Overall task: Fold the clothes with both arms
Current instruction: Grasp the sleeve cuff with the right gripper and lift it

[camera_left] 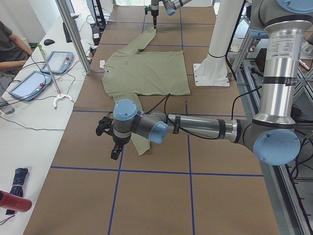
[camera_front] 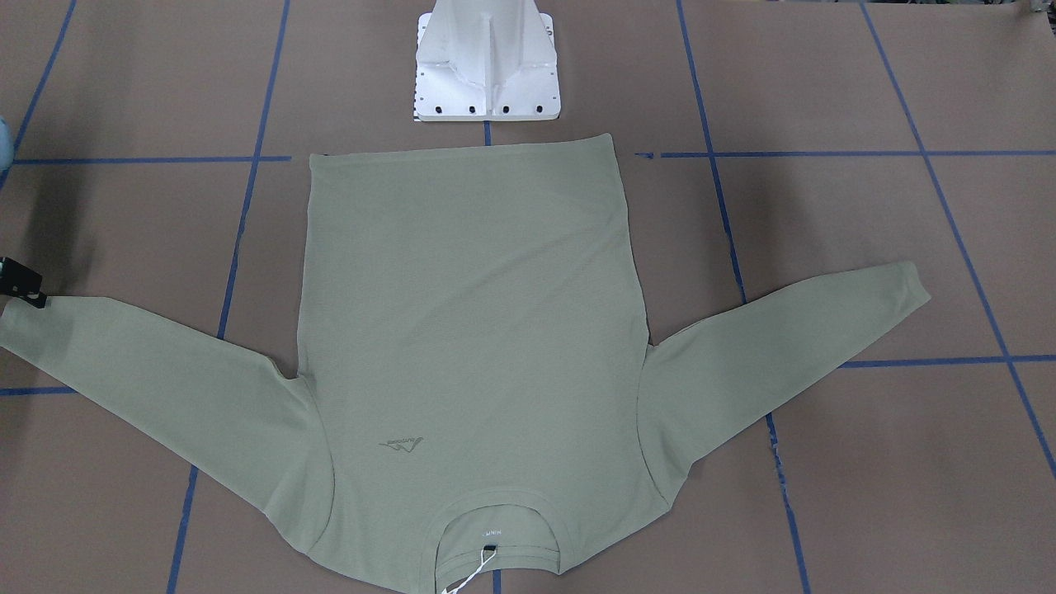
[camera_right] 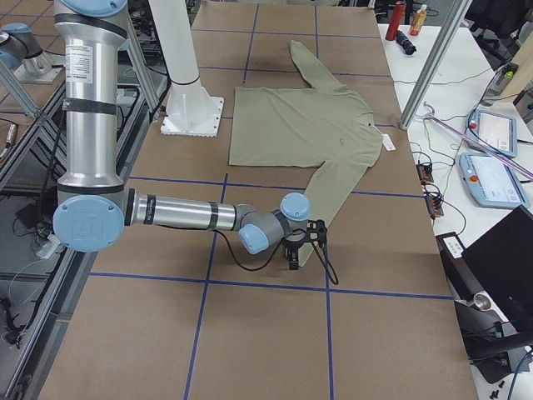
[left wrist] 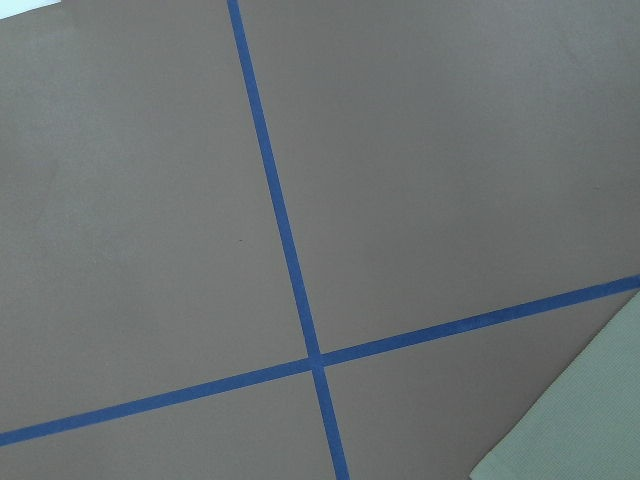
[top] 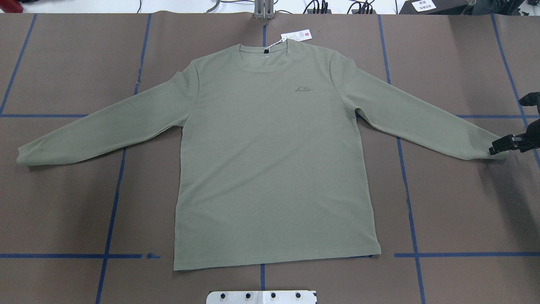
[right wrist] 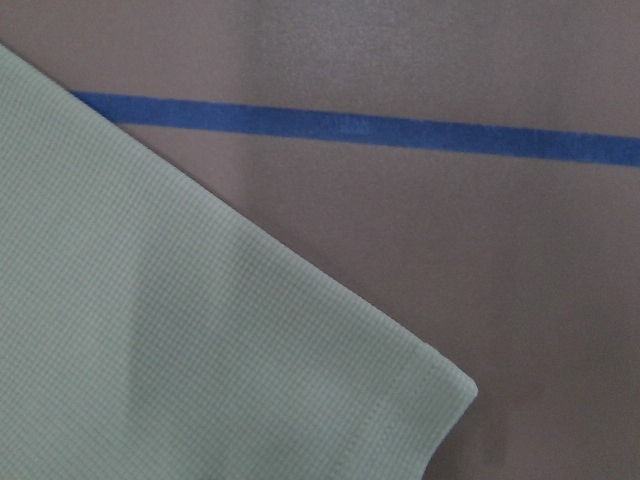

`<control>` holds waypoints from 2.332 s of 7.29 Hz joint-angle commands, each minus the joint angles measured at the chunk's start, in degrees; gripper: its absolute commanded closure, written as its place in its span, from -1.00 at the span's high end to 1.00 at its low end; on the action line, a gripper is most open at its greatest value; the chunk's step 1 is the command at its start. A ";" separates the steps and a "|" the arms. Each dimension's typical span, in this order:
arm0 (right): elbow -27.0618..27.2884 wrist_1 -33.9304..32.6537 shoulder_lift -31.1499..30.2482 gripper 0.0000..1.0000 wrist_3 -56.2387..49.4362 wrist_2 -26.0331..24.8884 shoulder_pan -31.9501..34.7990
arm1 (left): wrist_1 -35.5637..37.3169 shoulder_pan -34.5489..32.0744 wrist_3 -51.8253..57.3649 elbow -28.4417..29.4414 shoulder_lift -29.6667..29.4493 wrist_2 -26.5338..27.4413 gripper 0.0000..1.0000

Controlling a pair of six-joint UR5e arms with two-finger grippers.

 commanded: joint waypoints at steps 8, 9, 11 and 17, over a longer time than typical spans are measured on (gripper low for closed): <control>-0.93 -0.45 -0.34 -0.58 -0.08 0.97 -0.30 | -1.62 0.00 0.06 0.02 0.18 -0.09 1.00; -0.93 -0.10 -0.42 -1.00 -0.08 1.06 -0.21 | -1.62 -0.09 0.14 0.11 0.27 -0.09 1.00; -0.15 -0.09 -0.34 -1.00 0.01 0.97 -0.21 | -1.62 -0.09 0.14 0.11 0.36 -0.09 1.00; 8.21 -6.47 12.00 -1.00 6.68 9.57 -0.12 | -1.71 0.00 0.14 0.89 0.10 0.00 1.00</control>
